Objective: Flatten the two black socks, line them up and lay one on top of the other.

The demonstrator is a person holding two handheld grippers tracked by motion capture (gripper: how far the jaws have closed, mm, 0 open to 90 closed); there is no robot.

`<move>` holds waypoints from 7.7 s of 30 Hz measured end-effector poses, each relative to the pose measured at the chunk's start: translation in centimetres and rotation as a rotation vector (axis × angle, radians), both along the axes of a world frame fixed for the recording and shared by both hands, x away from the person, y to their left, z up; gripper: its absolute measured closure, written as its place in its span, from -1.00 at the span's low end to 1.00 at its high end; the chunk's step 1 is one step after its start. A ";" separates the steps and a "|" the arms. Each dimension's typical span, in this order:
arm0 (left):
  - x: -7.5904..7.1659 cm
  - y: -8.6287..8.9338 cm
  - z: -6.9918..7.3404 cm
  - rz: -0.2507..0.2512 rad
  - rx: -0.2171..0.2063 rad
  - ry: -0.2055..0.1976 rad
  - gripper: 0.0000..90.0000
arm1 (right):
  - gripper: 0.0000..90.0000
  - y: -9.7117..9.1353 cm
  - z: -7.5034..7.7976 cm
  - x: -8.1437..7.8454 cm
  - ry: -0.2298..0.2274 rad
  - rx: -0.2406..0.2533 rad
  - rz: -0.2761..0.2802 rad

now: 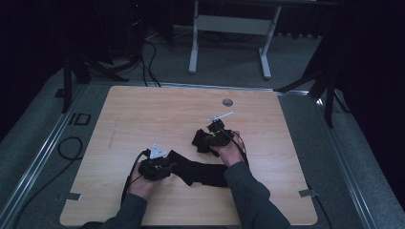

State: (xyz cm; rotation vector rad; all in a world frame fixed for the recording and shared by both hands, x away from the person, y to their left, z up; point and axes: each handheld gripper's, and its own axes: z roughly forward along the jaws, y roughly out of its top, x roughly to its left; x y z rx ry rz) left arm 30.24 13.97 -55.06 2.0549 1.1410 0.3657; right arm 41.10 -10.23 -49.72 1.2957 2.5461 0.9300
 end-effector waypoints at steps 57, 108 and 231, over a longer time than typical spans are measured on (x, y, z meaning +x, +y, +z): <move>0.1 -0.2 -0.3 0.002 -0.003 0.014 0.33 | 0.65 -17.3 -2.5 -4.8 -0.006 -0.139 -0.268; 0.2 0.2 -0.1 0.000 -0.016 0.022 0.32 | 0.19 -1.5 -4.3 1.9 -0.084 -0.195 0.195; -0.1 -0.1 0.0 0.070 0.131 -0.051 0.87 | 0.44 8.5 -4.0 -7.5 -0.021 -0.106 0.266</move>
